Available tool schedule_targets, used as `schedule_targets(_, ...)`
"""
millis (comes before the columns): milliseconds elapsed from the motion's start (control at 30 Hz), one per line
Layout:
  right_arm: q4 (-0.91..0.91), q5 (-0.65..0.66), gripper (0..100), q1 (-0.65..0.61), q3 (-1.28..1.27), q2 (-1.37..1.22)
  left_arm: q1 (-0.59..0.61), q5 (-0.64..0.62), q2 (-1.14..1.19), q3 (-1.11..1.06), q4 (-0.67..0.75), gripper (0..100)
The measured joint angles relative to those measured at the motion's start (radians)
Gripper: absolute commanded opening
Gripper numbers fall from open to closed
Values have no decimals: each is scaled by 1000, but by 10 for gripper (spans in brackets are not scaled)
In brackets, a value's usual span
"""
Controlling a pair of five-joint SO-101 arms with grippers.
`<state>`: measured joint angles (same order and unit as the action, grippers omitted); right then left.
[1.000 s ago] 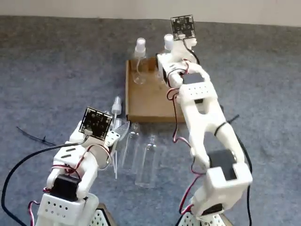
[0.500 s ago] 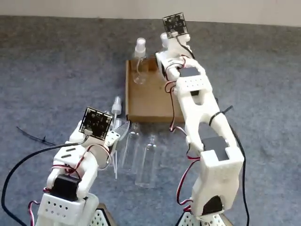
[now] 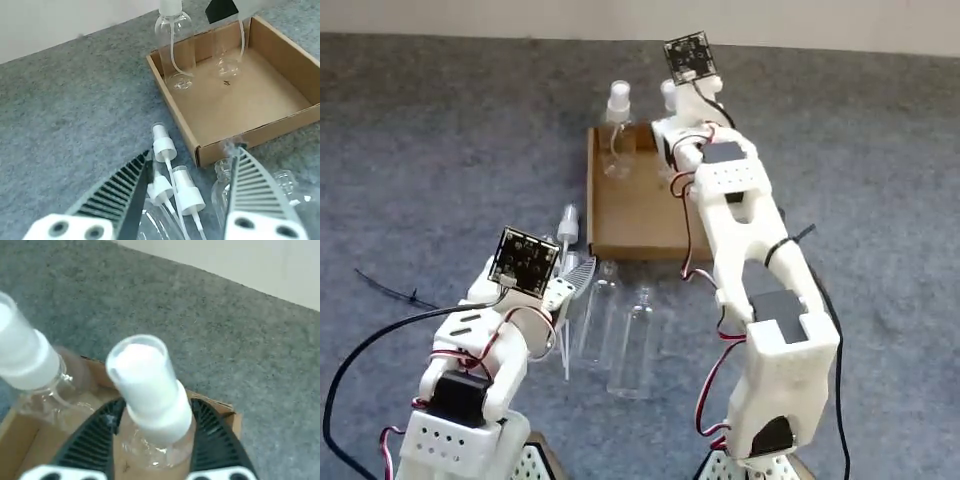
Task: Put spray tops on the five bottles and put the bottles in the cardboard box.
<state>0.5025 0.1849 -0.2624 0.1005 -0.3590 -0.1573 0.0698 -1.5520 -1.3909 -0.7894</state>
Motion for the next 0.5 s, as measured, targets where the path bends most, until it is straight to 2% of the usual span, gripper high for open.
schedule_targets(267,0,0,18,2,8,-15,0,0,0,0,0,231)
schedule_targets(500,0,0,177,2,8,-15,0,0,0,0,0,231)
